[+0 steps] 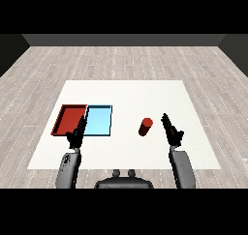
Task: Pick the red can and put it in the red box
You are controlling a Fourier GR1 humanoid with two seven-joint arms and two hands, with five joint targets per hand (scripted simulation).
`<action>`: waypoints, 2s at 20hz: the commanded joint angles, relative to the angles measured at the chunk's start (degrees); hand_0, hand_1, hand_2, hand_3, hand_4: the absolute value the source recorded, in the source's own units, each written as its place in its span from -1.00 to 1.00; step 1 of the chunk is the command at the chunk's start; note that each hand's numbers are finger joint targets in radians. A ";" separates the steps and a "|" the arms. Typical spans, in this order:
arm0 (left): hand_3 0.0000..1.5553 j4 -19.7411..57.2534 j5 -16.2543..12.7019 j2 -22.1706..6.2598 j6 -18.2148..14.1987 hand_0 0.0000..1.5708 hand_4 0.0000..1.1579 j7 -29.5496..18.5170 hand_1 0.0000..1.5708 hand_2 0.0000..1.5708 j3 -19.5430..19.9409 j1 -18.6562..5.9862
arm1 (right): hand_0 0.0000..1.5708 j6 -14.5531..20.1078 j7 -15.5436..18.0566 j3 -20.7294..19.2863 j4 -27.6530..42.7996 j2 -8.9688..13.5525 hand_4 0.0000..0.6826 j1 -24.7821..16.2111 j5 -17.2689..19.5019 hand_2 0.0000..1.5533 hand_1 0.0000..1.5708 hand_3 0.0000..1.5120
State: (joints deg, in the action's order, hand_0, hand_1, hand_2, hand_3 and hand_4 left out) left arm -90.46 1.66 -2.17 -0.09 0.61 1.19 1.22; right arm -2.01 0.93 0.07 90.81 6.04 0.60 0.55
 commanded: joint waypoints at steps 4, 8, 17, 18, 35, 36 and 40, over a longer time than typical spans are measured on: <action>-1.00 0.13 0.59 -1.22 0.13 -1.00 -1.00 -0.57 -1.00 -1.00 0.86 -0.46 | -1.00 -2.59 0.50 -4.29 -1.18 1.84 -1.00 -1.58 -1.71 -1.00 -1.00 -1.00; -1.00 -6.09 -1.07 0.76 -0.12 -1.00 -1.00 -15.07 -1.00 -1.00 1.36 -0.38 | -1.00 -7.76 11.12 -5.61 1.18 0.23 -1.00 -1.59 -8.77 -1.00 -1.00 -1.00; -1.00 -2.37 -4.42 -1.05 3.52 -1.00 -1.00 -21.77 -1.00 -1.00 4.28 0.32 | -1.00 -11.18 17.46 -6.03 -2.71 0.03 -1.00 -2.86 -8.38 -1.00 -1.00 -1.00; -1.00 2.80 -3.51 0.25 2.77 -1.00 -1.00 -25.34 -1.00 -1.00 3.81 -1.34 | -1.00 -10.39 14.53 -6.89 1.07 0.45 -1.00 -2.89 -9.52 -1.00 -1.00 -1.00; -1.00 -4.70 -3.16 -0.93 1.37 -1.00 -1.00 -18.33 -1.00 -1.00 2.89 -0.94 | -1.00 -7.98 12.76 -6.81 -5.06 -0.91 -1.00 3.90 -7.81 -1.00 -1.00 -1.00; -1.00 -5.32 -3.03 0.58 2.60 -1.00 -1.00 -22.22 -1.00 -1.00 1.00 4.22 | -1.00 -10.08 14.28 -9.08 -7.48 0.70 -1.00 3.70 -9.78 -1.00 -1.00 -1.00; -1.00 4.21 -3.34 -0.15 0.54 -1.00 -1.00 -22.99 -1.00 -1.00 4.39 -6.56 | -1.00 -11.04 14.41 -10.49 -14.50 1.39 -1.00 8.80 -11.40 -1.00 -1.00 -1.00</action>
State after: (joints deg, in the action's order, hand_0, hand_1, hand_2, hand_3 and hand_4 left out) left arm -92.04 -2.32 -2.53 2.01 -20.84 4.36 -0.01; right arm -12.77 17.50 -8.97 79.27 6.33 5.52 -9.14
